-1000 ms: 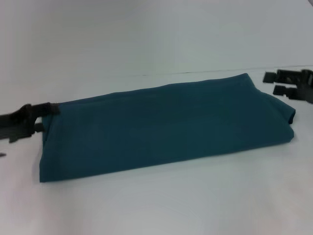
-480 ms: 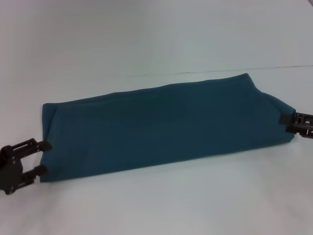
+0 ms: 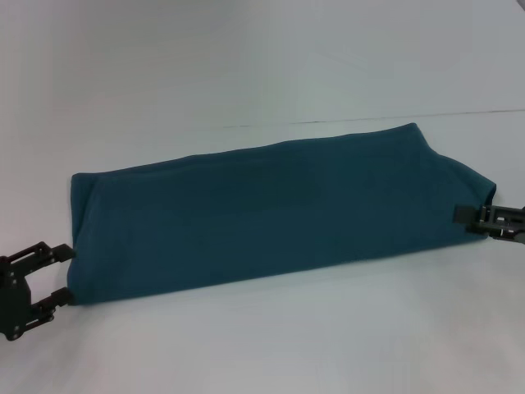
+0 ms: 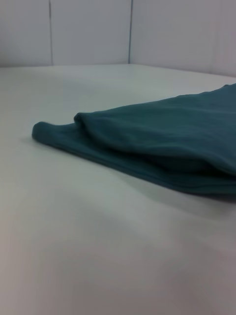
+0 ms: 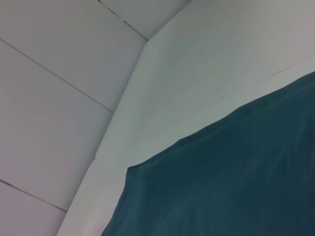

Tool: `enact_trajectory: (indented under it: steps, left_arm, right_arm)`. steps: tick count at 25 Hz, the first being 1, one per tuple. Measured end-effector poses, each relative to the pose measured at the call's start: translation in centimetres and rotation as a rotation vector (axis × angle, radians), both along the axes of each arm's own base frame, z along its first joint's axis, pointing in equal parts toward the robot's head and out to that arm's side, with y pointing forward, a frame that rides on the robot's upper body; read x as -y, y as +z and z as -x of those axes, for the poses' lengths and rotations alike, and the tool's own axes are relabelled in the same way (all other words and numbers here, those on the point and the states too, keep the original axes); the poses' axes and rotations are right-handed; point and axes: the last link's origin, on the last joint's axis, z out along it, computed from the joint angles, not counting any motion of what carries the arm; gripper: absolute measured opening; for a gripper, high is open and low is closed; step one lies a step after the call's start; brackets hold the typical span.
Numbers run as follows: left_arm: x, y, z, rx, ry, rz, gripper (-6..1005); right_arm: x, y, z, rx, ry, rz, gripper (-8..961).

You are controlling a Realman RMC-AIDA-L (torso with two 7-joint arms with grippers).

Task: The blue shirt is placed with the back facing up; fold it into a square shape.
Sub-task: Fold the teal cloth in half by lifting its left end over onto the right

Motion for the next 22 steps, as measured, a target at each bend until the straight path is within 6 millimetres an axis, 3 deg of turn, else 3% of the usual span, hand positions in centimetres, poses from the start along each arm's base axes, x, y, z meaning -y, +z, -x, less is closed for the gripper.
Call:
enact_trajectory:
  steps: [22]
  left_arm:
    - [0.2, -1.7, 1.8, -0.022, 0.135, 0.015, 737]
  right_arm:
    - [-0.3, 0.2, 0.0, 0.001, -0.001, -0.010, 733]
